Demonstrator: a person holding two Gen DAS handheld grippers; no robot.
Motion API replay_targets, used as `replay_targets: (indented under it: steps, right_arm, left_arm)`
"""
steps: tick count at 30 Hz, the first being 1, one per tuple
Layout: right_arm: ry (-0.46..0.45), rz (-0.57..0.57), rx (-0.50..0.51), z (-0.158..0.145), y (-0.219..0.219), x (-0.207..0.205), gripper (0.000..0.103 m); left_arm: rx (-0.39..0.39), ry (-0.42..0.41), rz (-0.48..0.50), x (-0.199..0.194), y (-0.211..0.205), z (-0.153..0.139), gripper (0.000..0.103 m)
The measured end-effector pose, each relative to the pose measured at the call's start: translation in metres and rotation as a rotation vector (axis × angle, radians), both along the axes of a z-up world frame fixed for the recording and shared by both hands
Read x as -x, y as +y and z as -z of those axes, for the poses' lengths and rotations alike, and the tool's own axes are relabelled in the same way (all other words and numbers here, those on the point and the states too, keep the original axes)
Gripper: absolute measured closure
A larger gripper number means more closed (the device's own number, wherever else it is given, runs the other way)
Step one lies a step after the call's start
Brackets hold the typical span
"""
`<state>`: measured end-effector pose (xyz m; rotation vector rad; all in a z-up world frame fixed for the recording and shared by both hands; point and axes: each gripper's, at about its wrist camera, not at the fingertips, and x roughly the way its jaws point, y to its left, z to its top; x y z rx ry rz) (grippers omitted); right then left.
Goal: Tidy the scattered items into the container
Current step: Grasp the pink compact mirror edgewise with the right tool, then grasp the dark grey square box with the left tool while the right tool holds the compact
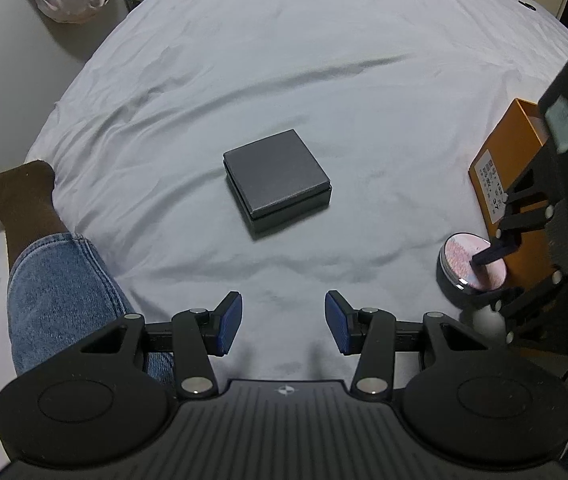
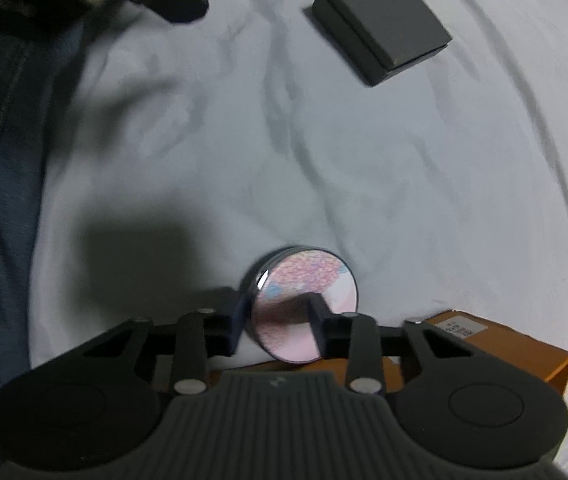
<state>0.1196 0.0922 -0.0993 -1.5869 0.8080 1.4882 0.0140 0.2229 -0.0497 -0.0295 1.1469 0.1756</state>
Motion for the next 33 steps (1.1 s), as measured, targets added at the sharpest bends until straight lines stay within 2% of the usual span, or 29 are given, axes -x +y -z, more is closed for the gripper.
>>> replay_targets:
  steps: [2, 7, 13, 16, 18, 20, 24, 29, 33]
  right_arm:
    - [0.016, 0.012, -0.006, -0.01, 0.001, -0.005, 0.08]
    - [0.023, 0.051, -0.036, -0.029, 0.006, -0.023, 0.087]
    - [0.018, 0.093, -0.056, -0.038, 0.017, -0.024, 0.086]
    - [0.026, 0.106, -0.056, -0.036, 0.019, -0.035, 0.086]
    - [0.025, 0.11, -0.063, -0.037, 0.022, -0.034, 0.086]
    - [0.02, 0.118, -0.078, -0.031, 0.025, -0.025, 0.085]
    - [0.019, 0.151, -0.098, -0.034, 0.033, -0.045, 0.085]
    - [0.037, 0.169, -0.11, -0.036, 0.034, -0.052, 0.085]
    - [0.044, 0.17, -0.125, -0.034, 0.035, -0.056, 0.085]
  left_arm:
    - [-0.001, -0.003, 0.01, -0.001, -0.001, 0.0, 0.049]
    - [-0.018, -0.022, 0.07, -0.009, -0.002, 0.001, 0.049]
    - [-0.051, -0.053, 0.182, -0.026, -0.003, 0.006, 0.049]
    - [-0.043, -0.058, 0.191, -0.038, 0.001, 0.012, 0.047]
    - [-0.018, -0.049, 0.148, -0.049, 0.008, 0.016, 0.041]
    - [0.03, -0.037, 0.074, -0.061, 0.018, 0.018, 0.04]
    - [0.14, -0.026, -0.066, -0.081, 0.036, 0.023, 0.035]
    - [0.213, -0.014, -0.23, -0.101, 0.057, 0.035, 0.035]
    - [0.275, 0.002, -0.323, -0.104, 0.079, 0.046, 0.035]
